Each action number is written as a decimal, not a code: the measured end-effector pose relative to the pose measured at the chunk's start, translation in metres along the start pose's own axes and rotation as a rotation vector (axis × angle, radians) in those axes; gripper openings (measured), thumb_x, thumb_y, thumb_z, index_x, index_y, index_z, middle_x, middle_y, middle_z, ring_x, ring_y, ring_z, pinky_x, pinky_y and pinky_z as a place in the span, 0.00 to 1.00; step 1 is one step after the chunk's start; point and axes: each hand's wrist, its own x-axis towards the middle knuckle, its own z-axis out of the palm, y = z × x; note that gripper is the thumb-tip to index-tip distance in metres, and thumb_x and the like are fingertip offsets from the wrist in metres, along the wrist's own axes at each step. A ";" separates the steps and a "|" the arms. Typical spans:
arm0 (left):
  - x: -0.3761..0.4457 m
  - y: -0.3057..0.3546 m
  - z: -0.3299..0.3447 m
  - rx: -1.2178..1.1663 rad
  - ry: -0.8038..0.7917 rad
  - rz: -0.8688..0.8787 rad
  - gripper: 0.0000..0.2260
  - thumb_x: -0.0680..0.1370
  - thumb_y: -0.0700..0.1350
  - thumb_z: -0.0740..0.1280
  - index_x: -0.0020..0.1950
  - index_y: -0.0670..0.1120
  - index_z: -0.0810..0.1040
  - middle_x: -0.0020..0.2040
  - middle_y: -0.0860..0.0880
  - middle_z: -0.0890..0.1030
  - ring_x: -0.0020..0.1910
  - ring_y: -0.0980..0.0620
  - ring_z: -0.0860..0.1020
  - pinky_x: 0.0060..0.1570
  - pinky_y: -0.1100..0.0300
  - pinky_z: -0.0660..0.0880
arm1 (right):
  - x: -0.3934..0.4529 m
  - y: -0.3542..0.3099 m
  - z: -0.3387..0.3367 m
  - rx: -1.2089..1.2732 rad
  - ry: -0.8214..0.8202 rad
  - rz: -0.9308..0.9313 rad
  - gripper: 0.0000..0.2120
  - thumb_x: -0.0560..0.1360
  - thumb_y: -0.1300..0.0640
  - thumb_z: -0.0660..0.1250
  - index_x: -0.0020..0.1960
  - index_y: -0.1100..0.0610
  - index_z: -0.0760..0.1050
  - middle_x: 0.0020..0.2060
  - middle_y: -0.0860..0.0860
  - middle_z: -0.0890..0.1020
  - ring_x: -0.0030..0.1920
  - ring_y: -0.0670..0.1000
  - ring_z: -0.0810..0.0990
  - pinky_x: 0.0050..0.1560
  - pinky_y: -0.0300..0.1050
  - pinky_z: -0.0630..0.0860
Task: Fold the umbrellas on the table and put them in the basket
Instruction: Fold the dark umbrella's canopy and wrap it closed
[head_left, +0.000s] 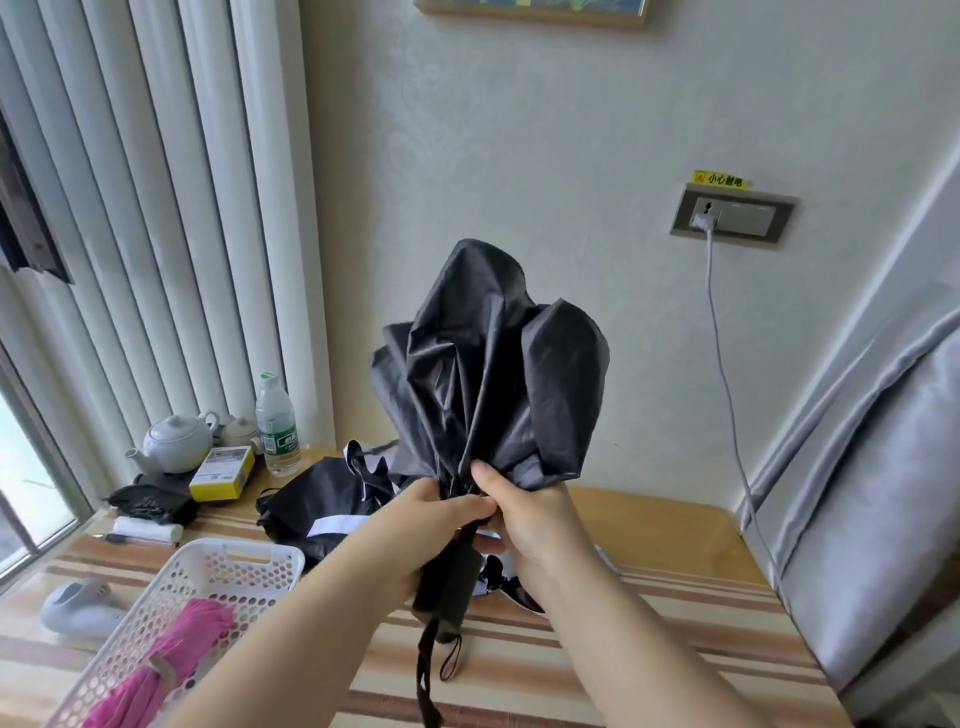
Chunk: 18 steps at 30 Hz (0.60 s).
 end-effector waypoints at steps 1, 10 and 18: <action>0.000 0.002 0.001 -0.054 -0.040 -0.008 0.12 0.77 0.44 0.68 0.57 0.40 0.74 0.47 0.43 0.85 0.44 0.45 0.84 0.46 0.50 0.79 | 0.002 0.001 -0.001 -0.007 0.004 0.002 0.11 0.72 0.60 0.74 0.53 0.59 0.80 0.45 0.57 0.85 0.43 0.57 0.85 0.37 0.49 0.80; 0.009 -0.001 0.005 -0.239 -0.071 0.014 0.06 0.80 0.41 0.64 0.46 0.38 0.73 0.34 0.45 0.75 0.26 0.52 0.70 0.32 0.59 0.70 | 0.005 -0.015 -0.021 -0.201 -0.040 -0.067 0.15 0.72 0.43 0.71 0.47 0.54 0.81 0.44 0.52 0.86 0.47 0.52 0.85 0.56 0.52 0.79; 0.014 -0.010 0.003 -0.444 -0.007 -0.018 0.07 0.81 0.44 0.60 0.50 0.40 0.70 0.34 0.46 0.75 0.24 0.50 0.71 0.33 0.58 0.71 | 0.010 -0.033 -0.051 -0.322 0.225 -0.256 0.03 0.78 0.59 0.63 0.48 0.53 0.75 0.47 0.52 0.82 0.43 0.49 0.81 0.38 0.40 0.72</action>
